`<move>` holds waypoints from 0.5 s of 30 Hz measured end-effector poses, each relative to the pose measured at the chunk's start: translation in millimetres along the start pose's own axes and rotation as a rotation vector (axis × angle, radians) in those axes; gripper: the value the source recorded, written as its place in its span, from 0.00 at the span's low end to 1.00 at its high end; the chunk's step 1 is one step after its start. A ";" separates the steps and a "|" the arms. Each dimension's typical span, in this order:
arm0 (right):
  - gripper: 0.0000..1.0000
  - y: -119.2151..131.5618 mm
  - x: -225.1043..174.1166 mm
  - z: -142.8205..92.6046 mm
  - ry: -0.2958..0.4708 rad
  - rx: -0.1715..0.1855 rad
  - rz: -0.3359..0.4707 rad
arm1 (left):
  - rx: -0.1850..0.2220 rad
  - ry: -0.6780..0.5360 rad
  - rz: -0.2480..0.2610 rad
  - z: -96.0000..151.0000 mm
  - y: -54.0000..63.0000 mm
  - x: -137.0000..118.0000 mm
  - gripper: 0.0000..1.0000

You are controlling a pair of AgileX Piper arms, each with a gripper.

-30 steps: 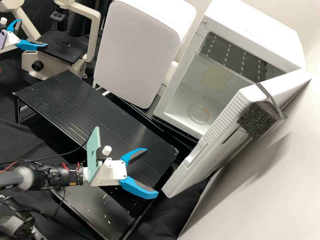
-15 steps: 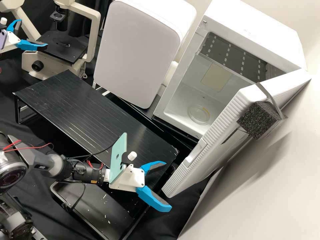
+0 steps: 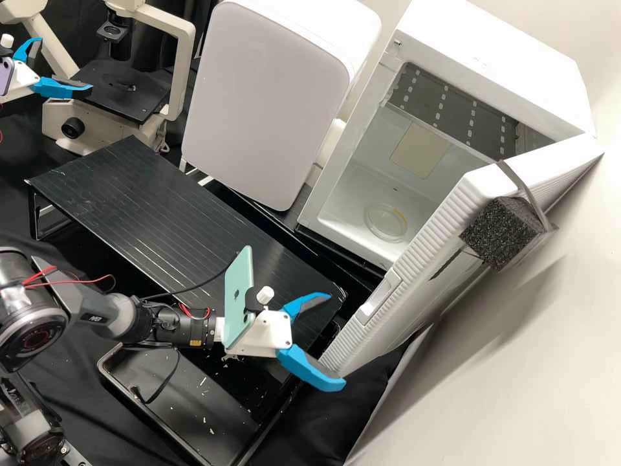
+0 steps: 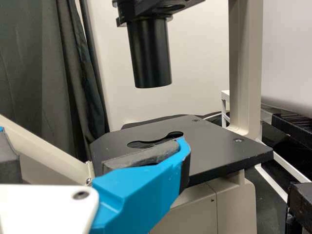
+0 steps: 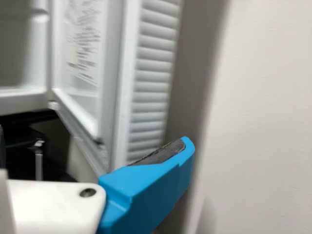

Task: Close the incubator door

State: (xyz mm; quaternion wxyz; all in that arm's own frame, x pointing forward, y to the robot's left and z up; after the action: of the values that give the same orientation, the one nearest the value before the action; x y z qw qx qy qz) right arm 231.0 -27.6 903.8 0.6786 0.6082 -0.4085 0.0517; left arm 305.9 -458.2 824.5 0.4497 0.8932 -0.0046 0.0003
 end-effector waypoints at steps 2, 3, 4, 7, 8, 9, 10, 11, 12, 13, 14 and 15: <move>1.00 -2.2 1.1 1.1 0.004 0.017 -0.009 | 0.000 0.000 0.000 0.0 0.0 0.0 1.00; 1.00 -2.9 1.2 1.3 0.005 0.025 -0.011 | 0.000 0.000 0.000 0.0 0.0 0.0 1.00; 1.00 -2.8 1.3 1.2 0.006 0.038 -0.008 | 0.000 0.000 0.000 0.0 0.0 0.0 1.00; 1.00 -2.8 1.4 0.6 0.016 0.058 -0.002 | 0.000 0.000 0.000 0.0 0.0 0.0 1.00; 1.00 -2.9 1.4 0.3 0.019 0.064 -0.004 | 0.000 0.000 0.000 0.0 0.0 0.0 1.00; 1.00 -2.9 1.4 0.3 0.019 0.064 -0.004 | 0.000 0.000 0.000 0.0 0.0 0.0 1.00; 1.00 -2.9 1.4 0.3 0.019 0.065 -0.004 | 0.000 0.000 0.000 0.0 0.0 0.0 1.00; 1.00 -2.6 -0.2 1.0 0.022 0.072 -0.008 | 0.000 0.000 0.000 0.0 0.0 0.0 1.00; 1.00 -1.1 -1.7 0.4 0.031 0.076 -0.008 | 0.000 0.000 0.000 0.0 0.0 0.0 1.00; 1.00 0.2 -4.1 -1.1 0.042 0.084 -0.010 | 0.000 0.000 0.000 0.0 0.0 0.0 1.00; 1.00 1.2 -7.1 -1.6 0.050 0.087 -0.014 | 0.000 0.000 0.000 0.0 0.0 0.0 1.00; 1.00 1.8 -10.3 -3.1 0.062 0.096 -0.020 | 0.000 0.000 0.000 0.0 0.0 0.0 1.00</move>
State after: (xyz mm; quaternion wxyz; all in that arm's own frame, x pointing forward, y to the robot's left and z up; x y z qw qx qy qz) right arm 224.7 -20.1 899.1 0.6614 0.6422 -0.3784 0.0831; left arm 305.9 -458.2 824.5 0.4497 0.8932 -0.0046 0.0003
